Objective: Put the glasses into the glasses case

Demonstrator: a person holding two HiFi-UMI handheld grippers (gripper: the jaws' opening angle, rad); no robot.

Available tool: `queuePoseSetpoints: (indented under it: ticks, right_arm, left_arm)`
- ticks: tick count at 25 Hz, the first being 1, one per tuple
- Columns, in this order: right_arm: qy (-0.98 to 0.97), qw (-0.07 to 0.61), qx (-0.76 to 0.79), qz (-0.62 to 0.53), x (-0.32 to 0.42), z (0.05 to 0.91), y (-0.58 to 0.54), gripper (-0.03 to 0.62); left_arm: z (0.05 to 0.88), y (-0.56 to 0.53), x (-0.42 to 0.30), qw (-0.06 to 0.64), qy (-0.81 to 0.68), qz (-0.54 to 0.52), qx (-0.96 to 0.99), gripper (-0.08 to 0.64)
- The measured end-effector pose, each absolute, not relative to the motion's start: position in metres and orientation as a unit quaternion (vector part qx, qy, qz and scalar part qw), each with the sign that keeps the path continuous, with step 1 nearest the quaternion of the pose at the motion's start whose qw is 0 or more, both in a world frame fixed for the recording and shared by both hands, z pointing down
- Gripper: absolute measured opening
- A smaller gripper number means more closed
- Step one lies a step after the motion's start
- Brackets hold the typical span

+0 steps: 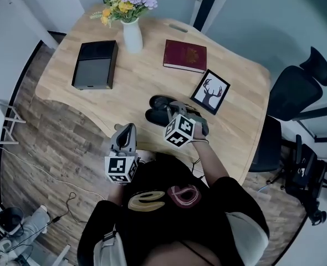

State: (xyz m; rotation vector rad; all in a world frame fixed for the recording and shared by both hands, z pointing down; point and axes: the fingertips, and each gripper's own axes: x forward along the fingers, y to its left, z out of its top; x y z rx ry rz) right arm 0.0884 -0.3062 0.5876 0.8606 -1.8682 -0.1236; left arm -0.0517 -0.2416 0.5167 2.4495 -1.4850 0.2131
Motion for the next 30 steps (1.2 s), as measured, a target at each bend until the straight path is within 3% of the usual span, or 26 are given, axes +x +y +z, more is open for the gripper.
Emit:
queuePoseSetpoints:
  ticks: [30]
  right_arm:
    - [-0.752,0.589,0.294,-0.027,0.082,0.66,-0.332,0.015]
  left_arm:
    - [0.521,-0.253,-0.104,0.142,-0.587,0.079,0.793,0.018]
